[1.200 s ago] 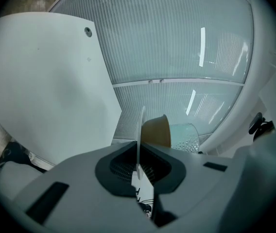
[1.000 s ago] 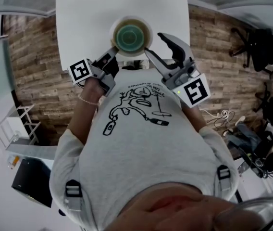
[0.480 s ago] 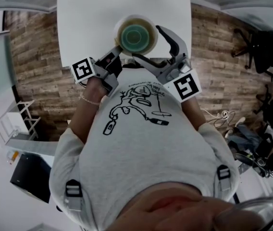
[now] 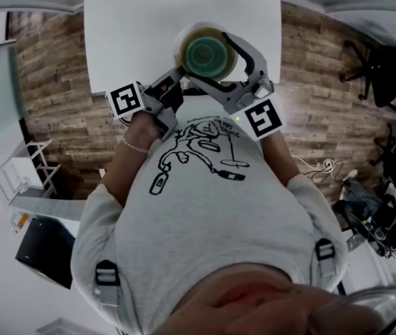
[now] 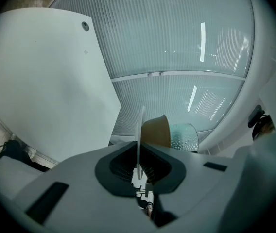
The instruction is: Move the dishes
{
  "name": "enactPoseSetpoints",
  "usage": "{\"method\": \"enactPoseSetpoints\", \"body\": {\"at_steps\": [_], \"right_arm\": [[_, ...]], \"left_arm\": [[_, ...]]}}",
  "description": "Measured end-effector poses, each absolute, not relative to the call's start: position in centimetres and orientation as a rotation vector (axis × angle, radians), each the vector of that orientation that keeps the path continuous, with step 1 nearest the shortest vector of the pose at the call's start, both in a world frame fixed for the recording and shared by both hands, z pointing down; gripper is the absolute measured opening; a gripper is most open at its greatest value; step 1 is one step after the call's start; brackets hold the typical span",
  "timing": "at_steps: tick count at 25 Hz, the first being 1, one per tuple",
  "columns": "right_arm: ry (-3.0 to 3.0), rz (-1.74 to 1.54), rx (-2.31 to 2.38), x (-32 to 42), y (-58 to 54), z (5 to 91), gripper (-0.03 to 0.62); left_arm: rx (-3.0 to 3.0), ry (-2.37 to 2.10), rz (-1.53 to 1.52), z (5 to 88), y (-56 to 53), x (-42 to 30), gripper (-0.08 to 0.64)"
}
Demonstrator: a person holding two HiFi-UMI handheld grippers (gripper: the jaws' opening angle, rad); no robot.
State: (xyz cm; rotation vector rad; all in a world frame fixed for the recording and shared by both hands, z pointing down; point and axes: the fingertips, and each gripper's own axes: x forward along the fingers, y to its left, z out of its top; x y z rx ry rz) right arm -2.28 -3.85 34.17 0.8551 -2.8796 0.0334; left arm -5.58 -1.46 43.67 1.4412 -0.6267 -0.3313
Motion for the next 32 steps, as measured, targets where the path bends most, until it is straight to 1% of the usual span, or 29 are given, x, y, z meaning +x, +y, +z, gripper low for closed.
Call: {"method": "enactPoseSetpoints", "body": {"at_steps": [5,10,18,23,32], "right_arm": [[-2.850,0.004,0.783,-2.4,-3.8,35.2,0.399],[-2.838,0.023,0.771,-3.4,-4.9,36.0,0.395],[-2.819,0.007,0.740,-2.8,-4.5,36.0,0.391],[-2.876,0.074,0.783,-2.7,-4.6,34.7,0.390],[-2.897,0.055,0.826,-1.6,-4.8,32.8,0.391]], "left_arm": [[1.448,-0.639,-0.308,43.7,-1.4,-5.2,0.012],[1.436,-0.655,-0.299,44.5,-2.3,-6.3,0.012],[1.439,-0.647,-0.318,44.3,-2.3,-5.7,0.012],[1.438,-0.660,-0.322,44.2,-2.3,-5.7,0.012],[1.425,-0.676,-0.319,45.1,-2.0,-5.2,0.012]]}}
